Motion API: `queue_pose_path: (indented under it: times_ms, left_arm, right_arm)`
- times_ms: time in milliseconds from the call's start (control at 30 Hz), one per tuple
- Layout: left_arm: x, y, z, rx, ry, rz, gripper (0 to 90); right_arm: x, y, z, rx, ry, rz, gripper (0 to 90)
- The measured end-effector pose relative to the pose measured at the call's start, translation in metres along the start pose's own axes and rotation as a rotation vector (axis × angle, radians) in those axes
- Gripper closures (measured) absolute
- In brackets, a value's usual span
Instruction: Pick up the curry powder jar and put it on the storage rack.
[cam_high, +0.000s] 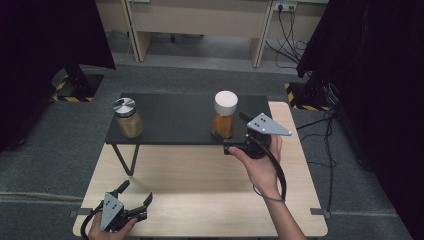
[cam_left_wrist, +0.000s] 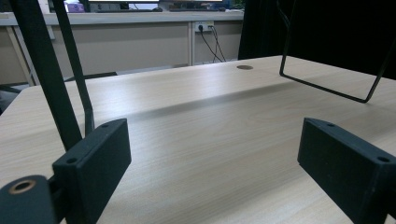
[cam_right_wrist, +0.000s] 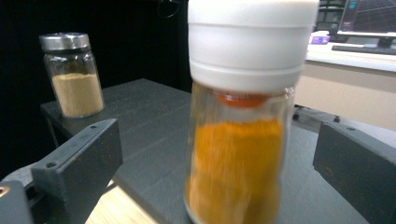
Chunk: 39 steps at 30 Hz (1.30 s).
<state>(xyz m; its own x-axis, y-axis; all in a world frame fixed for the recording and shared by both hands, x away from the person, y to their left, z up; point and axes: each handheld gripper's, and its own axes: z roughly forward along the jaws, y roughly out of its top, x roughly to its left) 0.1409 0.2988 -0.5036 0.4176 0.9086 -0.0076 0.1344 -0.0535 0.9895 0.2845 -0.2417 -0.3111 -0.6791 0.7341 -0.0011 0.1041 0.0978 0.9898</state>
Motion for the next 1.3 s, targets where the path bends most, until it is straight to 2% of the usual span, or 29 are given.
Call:
queue_pose_path:
  times_ms: [233, 367, 633, 800, 967, 1067, 1200, 1300]
  left_arm:
    - [0.000, -0.001, 0.000, -0.001, 0.005, -0.005, 8.9]
    - [0.000, -0.001, -0.001, 0.000, 0.005, -0.004, 8.9]
    - [-0.002, 0.000, -0.002, -0.003, 0.004, 0.002, 8.9]
    - [-0.003, -0.001, -0.003, -0.011, 0.009, -0.002, 9.0]
    - [-0.004, -0.002, -0.004, -0.017, 0.015, -0.004, 9.0]
    - [-0.005, -0.002, -0.005, -0.021, 0.019, -0.005, 9.0]
    - [-0.005, -0.002, -0.006, -0.022, 0.021, -0.005, 9.0]
    - [-0.005, -0.002, -0.006, -0.028, 0.024, -0.006, 9.0]
  right_arm:
    - [0.011, -0.015, -0.026, 0.000, -0.031, 0.001, 1.8]
    - [0.021, -0.032, -0.045, 0.008, -0.041, 0.004, 1.8]
    - [0.041, -0.065, -0.069, 0.031, -0.061, 0.005, 1.9]
    - [0.052, -0.085, -0.080, 0.048, -0.071, -0.017, 1.9]
    - [0.065, -0.105, -0.089, 0.041, -0.082, -0.036, 1.9]
    - [0.071, -0.118, -0.095, 0.034, -0.083, -0.029, 1.9]
    - [0.070, -0.123, -0.097, 0.055, -0.071, -0.015, 2.0]
    - [0.070, -0.125, -0.099, 0.047, -0.081, -0.012, 2.0]
